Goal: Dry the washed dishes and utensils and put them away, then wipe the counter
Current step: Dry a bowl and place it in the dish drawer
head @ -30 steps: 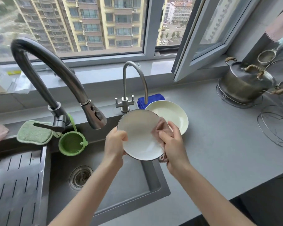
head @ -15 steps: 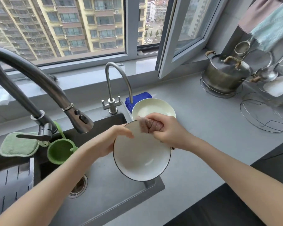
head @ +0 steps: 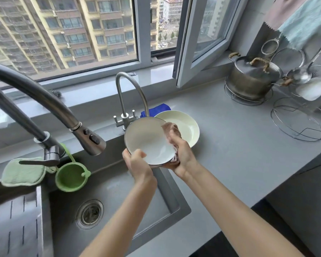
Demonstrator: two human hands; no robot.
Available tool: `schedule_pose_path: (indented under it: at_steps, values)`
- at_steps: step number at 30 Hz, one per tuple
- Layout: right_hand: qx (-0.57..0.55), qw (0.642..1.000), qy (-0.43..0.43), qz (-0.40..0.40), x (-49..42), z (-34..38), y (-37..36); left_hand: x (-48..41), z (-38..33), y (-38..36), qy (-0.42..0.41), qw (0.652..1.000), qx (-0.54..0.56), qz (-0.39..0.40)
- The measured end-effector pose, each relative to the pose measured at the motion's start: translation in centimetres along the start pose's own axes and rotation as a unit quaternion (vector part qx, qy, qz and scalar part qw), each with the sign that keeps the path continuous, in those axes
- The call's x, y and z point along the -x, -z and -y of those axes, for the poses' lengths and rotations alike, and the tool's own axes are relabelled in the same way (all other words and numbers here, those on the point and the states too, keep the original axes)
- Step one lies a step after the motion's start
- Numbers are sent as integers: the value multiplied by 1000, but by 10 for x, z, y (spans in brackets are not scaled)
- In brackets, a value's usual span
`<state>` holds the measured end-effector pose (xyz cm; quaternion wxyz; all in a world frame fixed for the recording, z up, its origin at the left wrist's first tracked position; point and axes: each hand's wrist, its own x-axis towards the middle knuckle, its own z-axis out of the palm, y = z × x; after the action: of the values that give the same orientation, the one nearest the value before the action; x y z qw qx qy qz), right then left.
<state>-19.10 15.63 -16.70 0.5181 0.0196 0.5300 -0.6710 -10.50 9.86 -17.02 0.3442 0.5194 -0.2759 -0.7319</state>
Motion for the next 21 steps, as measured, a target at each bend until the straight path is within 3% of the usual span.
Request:
schedule_pose_path:
  at_steps: [3, 5, 7, 10, 12, 14, 15, 16, 17, 21]
  values:
    - [15, 999, -9, -48, 1, -7, 4, 18, 17, 11, -16, 999, 16, 48]
    - [19, 996, -3, -87, 4, -10, 16, 16, 5, 21, -26, 984, -101, 143]
    - [54, 993, 17, -101, 14, -4, 26, 9, -24, 30, -14, 945, -217, 245]
    - [210, 974, 56, -64, 27, 19, 30, -9, -61, 31, 75, 882, -287, 365]
    - [361, 928, 92, 8, 34, 37, 22, -9, -72, 25, 117, 851, -311, 407]
    - [490, 859, 127, 80, 36, 50, 16, -5, -71, 13, 107, 845, -318, 417]
    - [514, 842, 134, 98, 36, 54, 14, -4, -68, 11, 89, 843, -323, 420]
    - [509, 845, 131, 104, 36, 58, 13, -2, -68, 11, 90, 846, -311, 424]
    - [484, 861, 127, 92, 36, 60, 13, -1, -68, 8, 113, 880, -250, 387]
    - [243, 965, 96, -20, 35, 39, 23, -3, -56, 2, 80, 910, -198, 355]
